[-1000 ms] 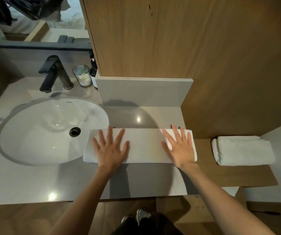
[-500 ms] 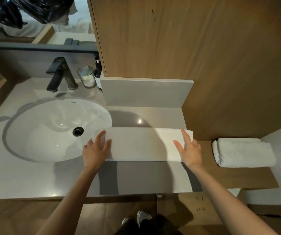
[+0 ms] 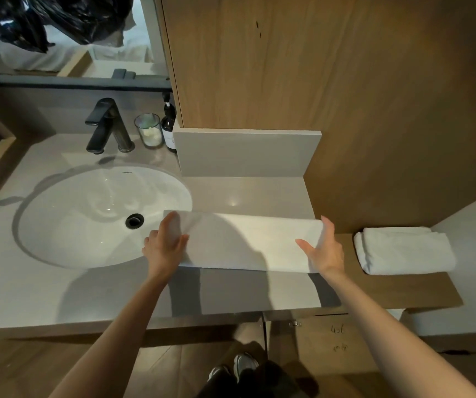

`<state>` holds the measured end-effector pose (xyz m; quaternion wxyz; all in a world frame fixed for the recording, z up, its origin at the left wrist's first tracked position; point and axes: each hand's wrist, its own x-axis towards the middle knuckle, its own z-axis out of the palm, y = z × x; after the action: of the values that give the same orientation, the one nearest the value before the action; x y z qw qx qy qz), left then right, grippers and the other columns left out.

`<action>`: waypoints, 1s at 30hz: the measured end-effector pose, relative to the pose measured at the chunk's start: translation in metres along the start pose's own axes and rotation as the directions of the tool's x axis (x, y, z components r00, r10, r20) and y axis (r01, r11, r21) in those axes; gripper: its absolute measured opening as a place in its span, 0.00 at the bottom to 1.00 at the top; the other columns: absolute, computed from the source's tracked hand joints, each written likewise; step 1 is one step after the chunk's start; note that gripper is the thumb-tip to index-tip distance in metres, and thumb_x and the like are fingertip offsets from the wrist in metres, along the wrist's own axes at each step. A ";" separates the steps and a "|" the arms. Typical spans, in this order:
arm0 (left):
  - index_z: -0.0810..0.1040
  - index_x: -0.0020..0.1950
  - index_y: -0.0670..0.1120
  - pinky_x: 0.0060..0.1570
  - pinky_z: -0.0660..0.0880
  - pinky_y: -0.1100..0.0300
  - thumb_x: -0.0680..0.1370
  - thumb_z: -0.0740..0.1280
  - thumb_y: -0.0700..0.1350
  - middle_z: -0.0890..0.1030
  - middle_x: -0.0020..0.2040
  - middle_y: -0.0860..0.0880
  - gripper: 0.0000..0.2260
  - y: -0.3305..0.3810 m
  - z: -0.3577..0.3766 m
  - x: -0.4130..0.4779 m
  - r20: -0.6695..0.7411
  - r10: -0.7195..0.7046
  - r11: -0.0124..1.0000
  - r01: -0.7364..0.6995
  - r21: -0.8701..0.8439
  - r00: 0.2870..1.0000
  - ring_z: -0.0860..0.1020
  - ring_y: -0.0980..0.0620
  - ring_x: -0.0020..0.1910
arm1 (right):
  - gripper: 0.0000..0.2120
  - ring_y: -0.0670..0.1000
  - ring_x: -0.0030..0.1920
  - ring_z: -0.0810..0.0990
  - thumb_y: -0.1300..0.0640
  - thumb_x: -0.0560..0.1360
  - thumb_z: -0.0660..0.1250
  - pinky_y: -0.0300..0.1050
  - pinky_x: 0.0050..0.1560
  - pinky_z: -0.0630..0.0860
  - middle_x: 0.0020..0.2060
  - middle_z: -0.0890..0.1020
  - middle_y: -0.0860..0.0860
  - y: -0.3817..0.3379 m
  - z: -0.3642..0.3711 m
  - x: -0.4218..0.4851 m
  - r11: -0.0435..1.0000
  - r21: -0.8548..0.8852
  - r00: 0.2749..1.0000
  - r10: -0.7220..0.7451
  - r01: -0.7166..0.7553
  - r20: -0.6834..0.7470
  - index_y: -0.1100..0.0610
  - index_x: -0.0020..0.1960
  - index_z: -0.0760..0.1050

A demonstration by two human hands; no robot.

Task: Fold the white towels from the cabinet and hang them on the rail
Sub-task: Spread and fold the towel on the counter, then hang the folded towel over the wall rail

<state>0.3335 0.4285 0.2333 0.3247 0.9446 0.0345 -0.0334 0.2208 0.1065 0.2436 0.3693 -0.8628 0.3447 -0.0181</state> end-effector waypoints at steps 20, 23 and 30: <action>0.50 0.79 0.56 0.73 0.53 0.52 0.76 0.70 0.53 0.54 0.79 0.48 0.38 0.076 -0.005 -0.093 0.190 0.540 0.838 -0.504 -0.207 0.820 0.52 0.47 0.77 | 0.22 0.40 0.66 0.69 0.48 0.80 0.63 0.46 0.66 0.73 0.68 0.69 0.38 -0.035 -0.119 -0.108 0.833 0.032 0.817 -0.533 0.552 -0.221 0.39 0.71 0.60; 0.49 0.78 0.60 0.71 0.60 0.54 0.73 0.70 0.60 0.59 0.77 0.56 0.41 0.153 -0.024 -0.113 0.288 0.648 0.759 -0.567 -0.320 0.705 0.60 0.55 0.74 | 0.22 0.40 0.65 0.71 0.46 0.80 0.62 0.44 0.64 0.74 0.67 0.69 0.37 -0.047 -0.152 -0.129 0.771 0.005 0.754 -0.621 0.637 -0.215 0.35 0.70 0.58; 0.81 0.49 0.49 0.39 0.72 0.68 0.71 0.73 0.54 0.82 0.43 0.52 0.11 0.289 -0.065 -0.175 0.379 0.784 0.620 -0.637 -0.457 0.491 0.77 0.62 0.38 | 0.22 0.43 0.60 0.76 0.48 0.79 0.64 0.39 0.58 0.77 0.63 0.74 0.42 -0.046 -0.250 -0.171 0.645 -0.090 0.608 -0.751 0.759 -0.257 0.47 0.70 0.63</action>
<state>0.1874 0.2334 0.4759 0.4228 0.7694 -0.4520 -0.1579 0.0456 0.0770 0.4932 0.2886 -0.9110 -0.0040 -0.2944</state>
